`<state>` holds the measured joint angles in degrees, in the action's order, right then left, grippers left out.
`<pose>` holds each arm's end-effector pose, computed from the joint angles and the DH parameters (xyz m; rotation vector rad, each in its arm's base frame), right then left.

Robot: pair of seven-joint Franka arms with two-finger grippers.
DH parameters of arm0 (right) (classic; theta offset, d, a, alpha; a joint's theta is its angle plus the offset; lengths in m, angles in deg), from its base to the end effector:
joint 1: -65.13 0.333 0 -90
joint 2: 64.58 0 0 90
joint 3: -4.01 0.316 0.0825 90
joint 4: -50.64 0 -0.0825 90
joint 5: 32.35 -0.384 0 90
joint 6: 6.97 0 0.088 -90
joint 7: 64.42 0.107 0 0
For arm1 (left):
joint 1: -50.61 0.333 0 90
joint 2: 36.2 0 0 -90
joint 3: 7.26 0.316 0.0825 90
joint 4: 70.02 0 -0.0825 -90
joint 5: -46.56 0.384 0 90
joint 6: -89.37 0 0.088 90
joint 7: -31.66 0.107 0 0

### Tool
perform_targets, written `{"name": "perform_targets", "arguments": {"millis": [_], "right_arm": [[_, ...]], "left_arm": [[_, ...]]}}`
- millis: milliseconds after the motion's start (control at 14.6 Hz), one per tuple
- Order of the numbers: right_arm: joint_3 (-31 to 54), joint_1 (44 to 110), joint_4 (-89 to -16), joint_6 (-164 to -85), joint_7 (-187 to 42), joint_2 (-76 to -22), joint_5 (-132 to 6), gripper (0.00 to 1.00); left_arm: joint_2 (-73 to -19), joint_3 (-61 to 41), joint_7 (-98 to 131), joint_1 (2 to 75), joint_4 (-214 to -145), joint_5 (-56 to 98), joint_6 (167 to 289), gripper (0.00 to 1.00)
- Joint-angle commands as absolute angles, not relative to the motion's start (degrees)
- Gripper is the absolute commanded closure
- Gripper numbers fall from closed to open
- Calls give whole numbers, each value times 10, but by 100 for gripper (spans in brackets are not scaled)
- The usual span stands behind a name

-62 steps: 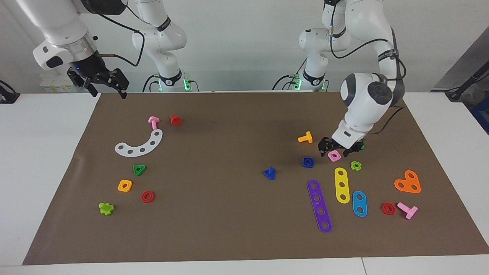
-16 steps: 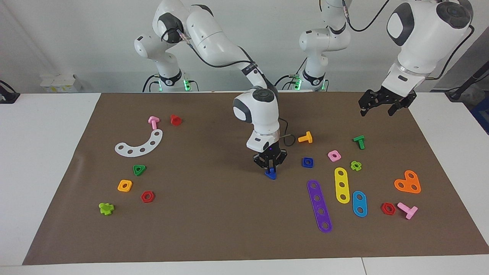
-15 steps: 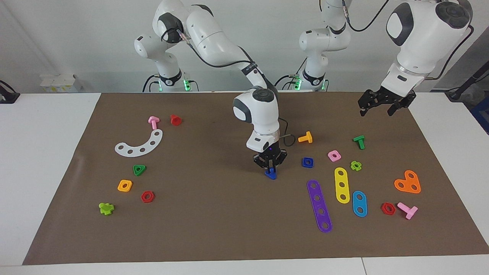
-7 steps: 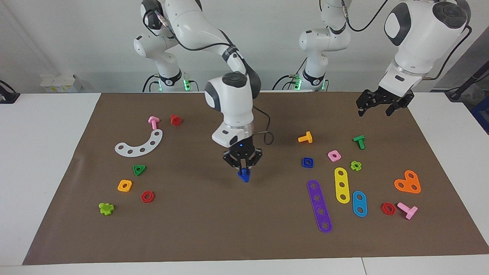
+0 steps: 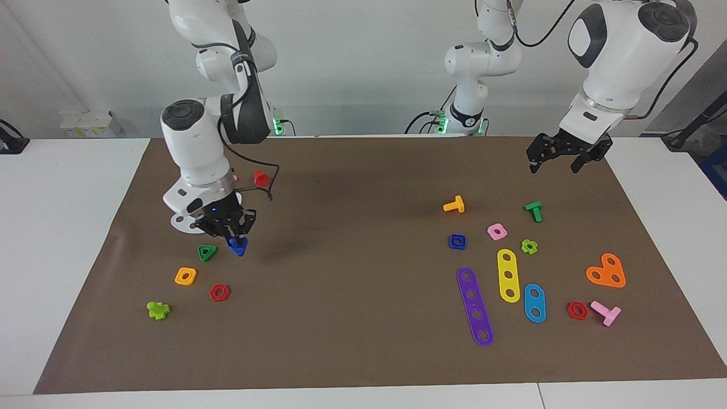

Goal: Unscrew and place screws in storage area
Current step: 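Carry the blue bolt with the right gripper beside the green triangle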

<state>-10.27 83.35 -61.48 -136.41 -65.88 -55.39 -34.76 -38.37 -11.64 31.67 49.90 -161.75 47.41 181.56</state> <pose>0.6029 0.0476 0.4121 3.1293 0.1188 0.2310 0.5658 -0.0481 0.5923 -3.1249 0.1404 0.0456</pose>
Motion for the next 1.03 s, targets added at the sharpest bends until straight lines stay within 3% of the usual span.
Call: {"name": "perform_targets", "arguments": {"millis": [0,412,824,893,961], "right_arm": [[-91,792,-704,-1432,-726,-586,-388,100],[-91,795,-723,-1531,-745,-538,-455,100],[-91,788,-747,-1564,-764,-529,-455,100],[-91,789,-747,-1564,-763,-524,-455,93],[-91,789,-747,-1565,-762,-522,-455,35]], "left_arm": [[-373,-110,309,489,-1634,488,1828,0],[-371,-110,309,493,-1636,488,1829,0],[-371,-110,309,494,-1636,488,1829,0],[-371,-110,309,494,-1636,488,1829,0],[-371,-110,309,494,-1636,488,1829,0]]}}
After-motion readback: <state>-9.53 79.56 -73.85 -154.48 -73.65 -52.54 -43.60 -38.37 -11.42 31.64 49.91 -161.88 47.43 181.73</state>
